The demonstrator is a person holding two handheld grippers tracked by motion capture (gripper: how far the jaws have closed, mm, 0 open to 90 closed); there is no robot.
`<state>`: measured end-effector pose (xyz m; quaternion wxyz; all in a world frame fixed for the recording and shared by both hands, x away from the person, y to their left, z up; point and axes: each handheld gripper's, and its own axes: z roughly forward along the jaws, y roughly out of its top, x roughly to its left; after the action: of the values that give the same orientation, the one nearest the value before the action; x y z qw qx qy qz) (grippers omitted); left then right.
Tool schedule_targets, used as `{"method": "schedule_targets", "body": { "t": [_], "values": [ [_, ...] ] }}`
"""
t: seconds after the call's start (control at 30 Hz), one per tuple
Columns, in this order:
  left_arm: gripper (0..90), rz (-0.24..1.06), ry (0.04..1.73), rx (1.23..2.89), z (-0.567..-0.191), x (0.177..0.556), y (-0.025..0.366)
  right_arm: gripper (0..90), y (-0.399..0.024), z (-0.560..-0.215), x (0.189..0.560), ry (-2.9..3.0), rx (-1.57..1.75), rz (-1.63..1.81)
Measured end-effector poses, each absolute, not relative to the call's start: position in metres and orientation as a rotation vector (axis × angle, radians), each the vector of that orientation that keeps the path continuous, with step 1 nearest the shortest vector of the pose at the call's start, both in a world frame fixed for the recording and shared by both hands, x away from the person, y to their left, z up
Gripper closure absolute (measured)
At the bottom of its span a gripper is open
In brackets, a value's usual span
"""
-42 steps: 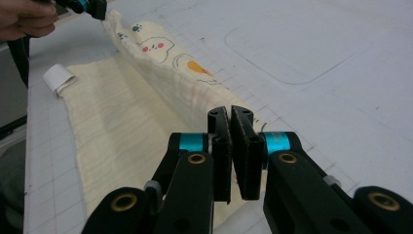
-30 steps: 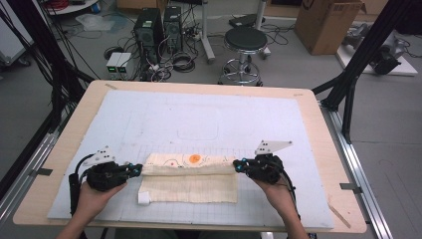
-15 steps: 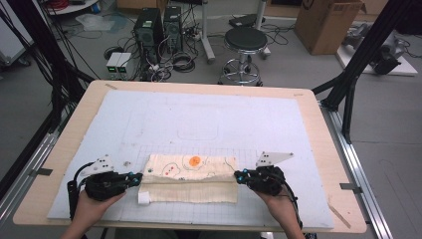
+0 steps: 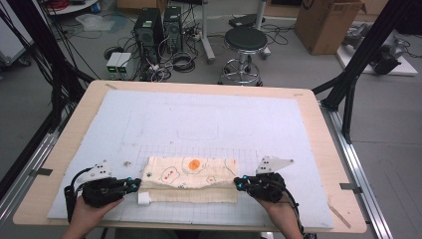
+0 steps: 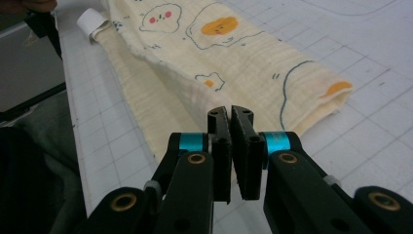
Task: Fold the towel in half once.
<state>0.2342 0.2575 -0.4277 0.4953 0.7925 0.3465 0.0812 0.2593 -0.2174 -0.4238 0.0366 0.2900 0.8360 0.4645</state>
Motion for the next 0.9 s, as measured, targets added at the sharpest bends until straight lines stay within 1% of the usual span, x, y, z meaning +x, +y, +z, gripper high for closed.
{"method": "schedule_targets", "body": {
  "t": [0.2, 0.27, 0.33, 0.4, 0.5, 0.53, 0.63, 0.7, 0.8, 0.9],
  "values": [
    [87.9, 0.191, 0.836, 1.928, -0.430, 0.229, 0.259, 86.7, -0.215, -0.425, 0.254, 2.586, 0.879, 1.422],
    [86.6, 0.197, 0.830, 1.932, -0.430, 0.228, 0.259, 86.1, -0.216, -0.426, 0.253, 2.592, 0.887, 1.423],
    [80.2, 0.182, 0.822, 1.915, -0.429, 0.227, 0.261, 83.9, -0.218, -0.428, 0.251, 2.602, 0.887, 1.454],
    [71.4, 0.162, 0.815, 1.897, -0.427, 0.227, 0.263, 79.0, -0.219, -0.426, 0.247, 2.613, 0.890, 1.480],
    [69.0, 0.164, 0.806, 1.896, -0.424, 0.230, 0.259, 72.6, -0.223, -0.421, 0.243, 2.596, 0.878, 1.529],
    [68.0, 0.165, 0.797, 1.904, -0.424, 0.231, 0.255, 71.7, -0.223, -0.420, 0.243, 2.598, 0.877, 1.543],
    [68.0, 0.156, 0.788, 1.939, -0.426, 0.237, 0.242, 71.4, -0.219, -0.419, 0.245, 2.610, 0.860, 1.536],
    [70.5, 0.171, 0.774, 1.976, -0.428, 0.239, 0.234, 72.2, -0.212, -0.422, 0.247, 2.631, 0.853, 1.510],
    [75.6, 0.201, 0.774, 2.030, -0.432, 0.240, 0.229, 75.2, -0.205, -0.431, 0.250, 2.690, 0.836, 1.440],
    [77.5, 0.215, 0.786, 2.081, -0.438, 0.240, 0.232, 78.8, -0.203, -0.438, 0.249, 2.726, 0.834, 1.394]
  ]
}}
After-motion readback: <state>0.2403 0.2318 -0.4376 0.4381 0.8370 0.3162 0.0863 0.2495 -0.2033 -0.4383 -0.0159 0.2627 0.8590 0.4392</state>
